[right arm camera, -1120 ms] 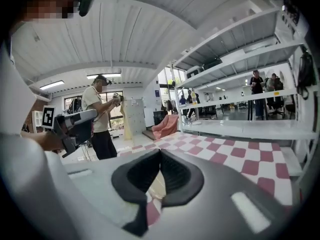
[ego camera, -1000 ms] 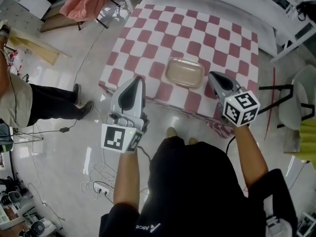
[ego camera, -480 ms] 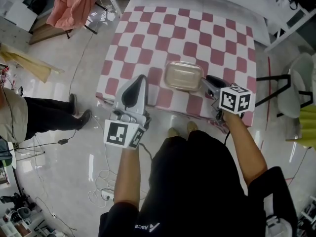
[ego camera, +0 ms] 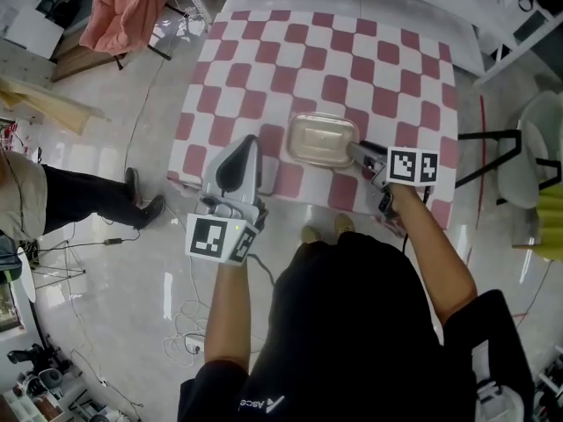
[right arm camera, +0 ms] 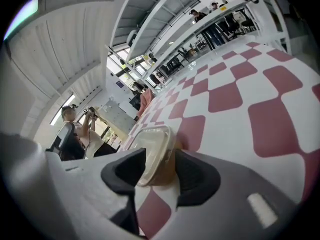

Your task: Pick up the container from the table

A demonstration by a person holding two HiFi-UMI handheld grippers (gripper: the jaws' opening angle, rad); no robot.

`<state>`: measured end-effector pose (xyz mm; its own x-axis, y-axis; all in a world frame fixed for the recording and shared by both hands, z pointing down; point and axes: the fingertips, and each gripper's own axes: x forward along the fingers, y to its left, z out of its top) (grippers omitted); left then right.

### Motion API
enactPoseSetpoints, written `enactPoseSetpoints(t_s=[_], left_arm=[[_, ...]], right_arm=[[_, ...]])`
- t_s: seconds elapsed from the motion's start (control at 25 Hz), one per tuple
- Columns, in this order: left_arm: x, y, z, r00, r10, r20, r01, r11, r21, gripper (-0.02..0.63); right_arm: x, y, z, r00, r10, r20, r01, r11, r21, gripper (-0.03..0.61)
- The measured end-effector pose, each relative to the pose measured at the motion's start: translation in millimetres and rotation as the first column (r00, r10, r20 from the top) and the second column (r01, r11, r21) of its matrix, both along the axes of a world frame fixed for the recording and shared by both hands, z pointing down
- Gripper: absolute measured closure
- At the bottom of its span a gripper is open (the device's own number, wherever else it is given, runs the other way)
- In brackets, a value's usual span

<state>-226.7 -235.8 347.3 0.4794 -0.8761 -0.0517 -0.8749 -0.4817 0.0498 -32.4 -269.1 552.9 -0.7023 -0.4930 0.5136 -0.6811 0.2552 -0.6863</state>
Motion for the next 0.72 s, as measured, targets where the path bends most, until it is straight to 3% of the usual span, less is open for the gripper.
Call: enactPoseSetpoints(t_s=[0.36,0.72], left_arm=[[-2,-7,10,1.000,-0.026,0.012,0.026,0.999,-0.024,0.603],[-5,-15,15,0.999,-0.035,0.002,0.035,0.999,-0.038,0.603]], right_arm=[[-8,-5,10,0.997,-0.022,0.071,0.028,0.996,-0.085,0.418],[-7,-7,12,0.995,0.021,0.100,-0.008,0.991,-0.131,0.448]])
